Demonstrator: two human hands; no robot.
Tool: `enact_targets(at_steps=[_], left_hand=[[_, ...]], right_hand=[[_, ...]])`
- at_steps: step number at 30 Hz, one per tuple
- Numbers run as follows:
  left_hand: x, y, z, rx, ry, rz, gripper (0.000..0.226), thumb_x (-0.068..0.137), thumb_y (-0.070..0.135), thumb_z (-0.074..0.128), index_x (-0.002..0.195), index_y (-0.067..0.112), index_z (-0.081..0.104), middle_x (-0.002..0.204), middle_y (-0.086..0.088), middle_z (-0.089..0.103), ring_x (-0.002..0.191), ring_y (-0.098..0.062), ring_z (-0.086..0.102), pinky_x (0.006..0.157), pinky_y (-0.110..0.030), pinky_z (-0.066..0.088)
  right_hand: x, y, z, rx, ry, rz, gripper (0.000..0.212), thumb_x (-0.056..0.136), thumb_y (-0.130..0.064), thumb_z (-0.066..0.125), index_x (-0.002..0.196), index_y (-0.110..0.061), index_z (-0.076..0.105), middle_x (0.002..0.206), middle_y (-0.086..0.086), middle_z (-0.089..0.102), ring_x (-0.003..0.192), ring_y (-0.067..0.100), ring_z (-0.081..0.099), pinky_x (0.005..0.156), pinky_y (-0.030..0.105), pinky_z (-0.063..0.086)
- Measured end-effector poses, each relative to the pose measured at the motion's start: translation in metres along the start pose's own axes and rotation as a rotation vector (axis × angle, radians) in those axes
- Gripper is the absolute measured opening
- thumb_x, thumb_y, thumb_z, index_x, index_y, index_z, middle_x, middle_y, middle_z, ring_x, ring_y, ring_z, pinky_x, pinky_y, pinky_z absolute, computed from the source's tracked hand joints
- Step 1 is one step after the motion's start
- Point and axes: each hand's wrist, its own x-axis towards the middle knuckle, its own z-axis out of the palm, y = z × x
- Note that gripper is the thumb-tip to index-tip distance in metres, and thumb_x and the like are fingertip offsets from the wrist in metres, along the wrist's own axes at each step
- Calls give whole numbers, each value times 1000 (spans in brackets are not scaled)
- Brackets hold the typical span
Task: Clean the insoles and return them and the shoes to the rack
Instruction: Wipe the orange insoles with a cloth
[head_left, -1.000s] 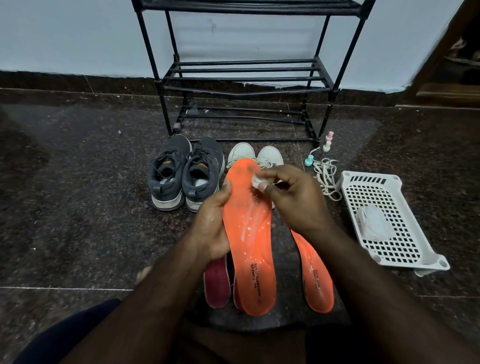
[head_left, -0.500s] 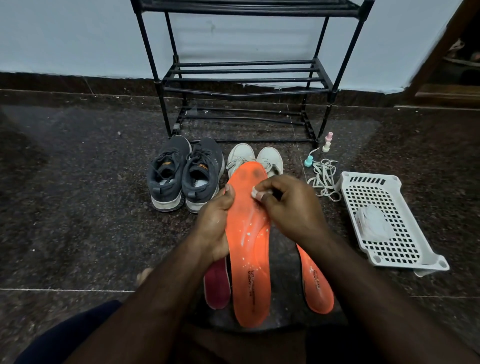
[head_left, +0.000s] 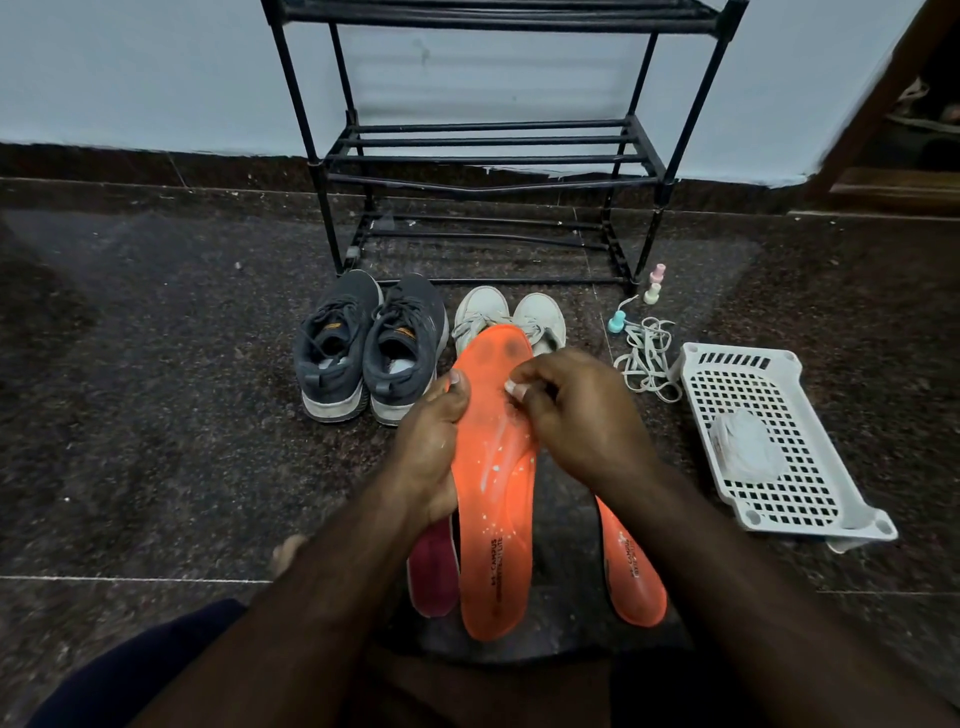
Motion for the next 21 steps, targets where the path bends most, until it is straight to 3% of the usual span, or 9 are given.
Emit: enact_targets(at_steps=[3,7,11,13,16,18,21], left_hand=[[1,-2,-2,-13,9,12,47,106,37,42,138,3,50,107,-21,71,90,-33,72,77,-51,60],[3,-4,-4,8,24,18,50,105,40,42,139,5,49,116,-26,67,93,-38,71,76,-55,58],[7,-5,-5,33,46,54,46,105,36,45,136,3,52,124,-28,64,105,-42,67,90,-61,54],[8,-7,-6,55,58,60,46,104,37,46,136,5,53,127,-27,63,113,-44,63,95,-65,50],[8,-7,-7,48,73,72,46,105,38,44,136,4,52,120,-24,66,102,-37,68,92,-59,54],[8,-7,-7,49,79,90,45,106,37,44,136,5,52,113,-21,69,94,-33,70,93,-59,53],[8,-8,-6,62,84,91,47,105,38,45,136,4,52,120,-26,66,101,-39,67,96,-64,49]], right_hand=[[-3,-3,8,-103,-117,-45,17,83,-12,67,98,-17,75,93,3,68,91,21,63,82,32,49],[-2,-4,0,-90,-250,3,21,85,-10,64,101,-19,74,101,-1,69,97,14,62,80,20,41],[2,-3,-10,29,-71,76,11,86,-12,68,93,-18,75,93,-3,69,87,10,62,76,14,38],[3,-3,-4,-48,-47,37,13,85,-12,68,96,-16,74,94,1,70,90,15,63,81,19,41],[0,-6,4,-177,-145,-12,19,87,-17,64,104,-17,73,98,7,68,96,25,62,85,32,47],[-1,-8,6,-224,-204,-30,22,89,-20,61,108,-18,72,98,9,64,98,28,60,83,34,46],[-1,-9,2,-261,-260,-33,22,89,-18,60,109,-18,70,100,9,62,100,28,58,83,34,44]])
